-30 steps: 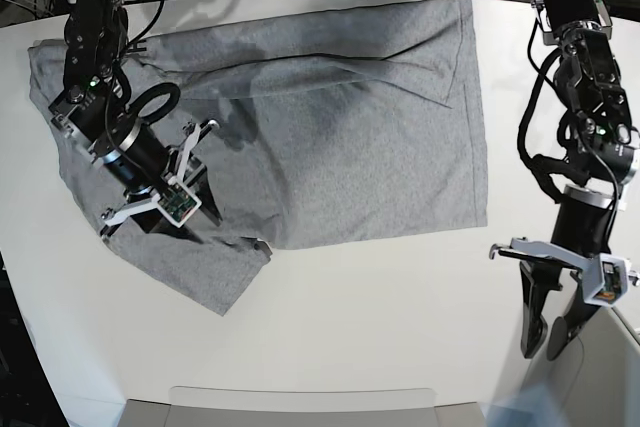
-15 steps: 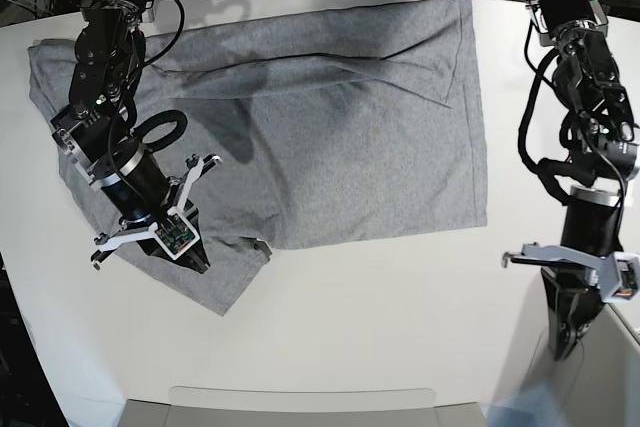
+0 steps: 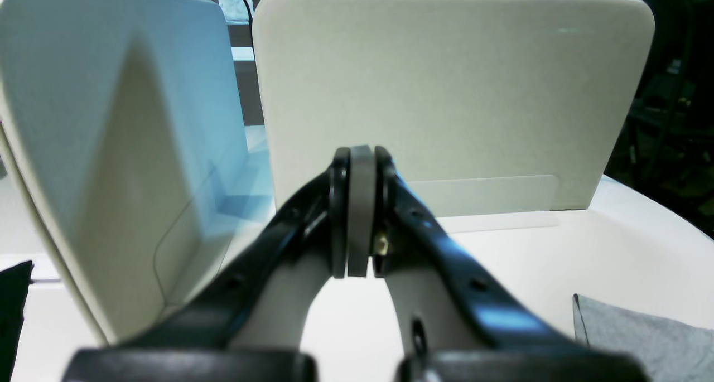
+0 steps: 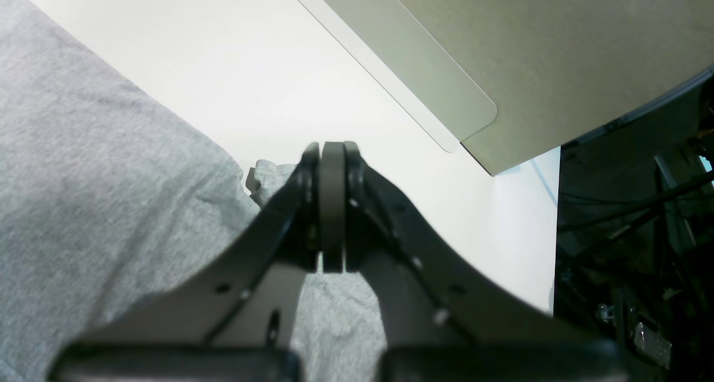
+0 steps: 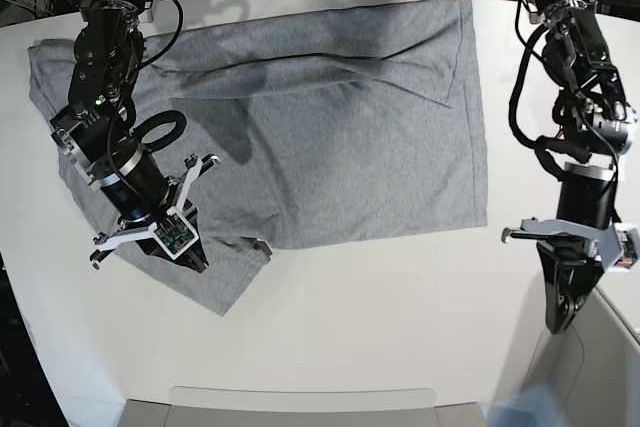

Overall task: Fold the T-shirt properly
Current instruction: 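Move both grippers outward over the shirt's sleeve and hem area, then lower the right gripper onto the sleeve and the left gripper beside the hem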

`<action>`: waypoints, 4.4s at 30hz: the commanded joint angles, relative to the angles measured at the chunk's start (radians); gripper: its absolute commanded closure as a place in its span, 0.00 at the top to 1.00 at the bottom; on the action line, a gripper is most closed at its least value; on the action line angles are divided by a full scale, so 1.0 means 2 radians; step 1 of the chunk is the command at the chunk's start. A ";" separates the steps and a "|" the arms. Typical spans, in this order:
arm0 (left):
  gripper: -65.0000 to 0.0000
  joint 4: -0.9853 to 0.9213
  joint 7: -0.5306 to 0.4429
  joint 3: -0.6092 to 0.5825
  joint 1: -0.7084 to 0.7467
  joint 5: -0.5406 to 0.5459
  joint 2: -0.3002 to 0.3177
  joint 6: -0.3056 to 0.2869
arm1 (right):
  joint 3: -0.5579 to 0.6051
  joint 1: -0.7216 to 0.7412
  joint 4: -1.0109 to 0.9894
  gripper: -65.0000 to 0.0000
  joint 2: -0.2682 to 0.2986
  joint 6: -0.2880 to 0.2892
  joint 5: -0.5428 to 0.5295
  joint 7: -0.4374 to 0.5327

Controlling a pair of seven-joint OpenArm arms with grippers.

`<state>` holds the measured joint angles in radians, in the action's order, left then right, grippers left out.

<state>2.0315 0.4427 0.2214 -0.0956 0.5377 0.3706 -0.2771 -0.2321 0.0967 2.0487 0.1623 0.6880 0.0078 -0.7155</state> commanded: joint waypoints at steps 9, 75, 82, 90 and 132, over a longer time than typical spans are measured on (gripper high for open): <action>0.26 0.008 -0.036 0.014 -0.003 0.005 0.004 0.002 | -0.002 0.011 0.009 0.02 0.003 0.005 -0.004 0.011; 0.48 0.010 0.358 0.005 -0.056 -0.023 0.031 0.005 | -0.322 0.142 -0.104 0.35 -0.120 0.005 -0.325 -0.340; 0.48 0.010 0.361 0.006 -0.055 -0.024 0.030 0.005 | -0.325 0.145 -0.178 0.35 -0.120 0.005 -0.388 -0.340; 0.49 0.010 0.367 0.043 -0.047 -0.015 -0.005 -0.053 | -0.324 0.156 -0.228 0.35 -0.120 0.005 -0.415 -0.340; 0.00 0.009 0.420 0.101 -0.019 0.064 -0.049 -0.123 | -0.295 0.155 -0.198 0.01 -0.100 0.005 -0.390 -0.340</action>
<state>2.0335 1.3071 0.4210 -0.1150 0.6552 0.2607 -0.5350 -0.8246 0.3775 1.6333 -0.0479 0.6880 -0.7383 -1.4139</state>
